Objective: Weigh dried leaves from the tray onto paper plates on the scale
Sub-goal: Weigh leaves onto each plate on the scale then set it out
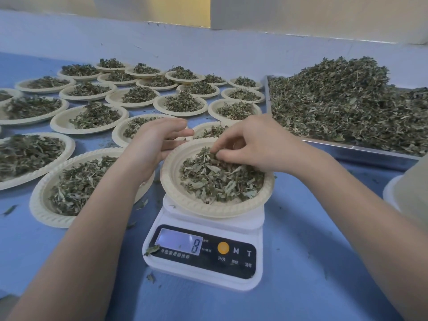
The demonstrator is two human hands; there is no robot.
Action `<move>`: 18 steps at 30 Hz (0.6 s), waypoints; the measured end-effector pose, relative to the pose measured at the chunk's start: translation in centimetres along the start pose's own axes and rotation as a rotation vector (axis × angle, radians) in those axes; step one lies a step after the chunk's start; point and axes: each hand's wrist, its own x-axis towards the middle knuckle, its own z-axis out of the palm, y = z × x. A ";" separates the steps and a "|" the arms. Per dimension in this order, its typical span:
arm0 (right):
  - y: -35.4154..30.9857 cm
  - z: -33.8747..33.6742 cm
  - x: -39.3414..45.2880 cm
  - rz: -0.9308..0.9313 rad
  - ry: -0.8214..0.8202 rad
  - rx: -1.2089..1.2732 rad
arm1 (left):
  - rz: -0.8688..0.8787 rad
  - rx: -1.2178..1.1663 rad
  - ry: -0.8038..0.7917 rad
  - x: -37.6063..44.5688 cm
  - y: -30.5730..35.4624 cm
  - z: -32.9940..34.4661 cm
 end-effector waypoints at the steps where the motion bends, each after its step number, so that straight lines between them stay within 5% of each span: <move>1: 0.1 -0.2 0.0 0.006 0.048 0.044 | 0.000 -0.004 0.001 0.0 0.0 0.0; 8: 0.5 -1.8 -0.2 0.069 0.333 0.682 | 0.007 0.014 -0.004 0.0 -0.1 0.0; 18: 1.3 -1.7 0.3 0.207 0.323 1.133 | 0.005 -0.001 -0.004 0.1 -0.1 -0.2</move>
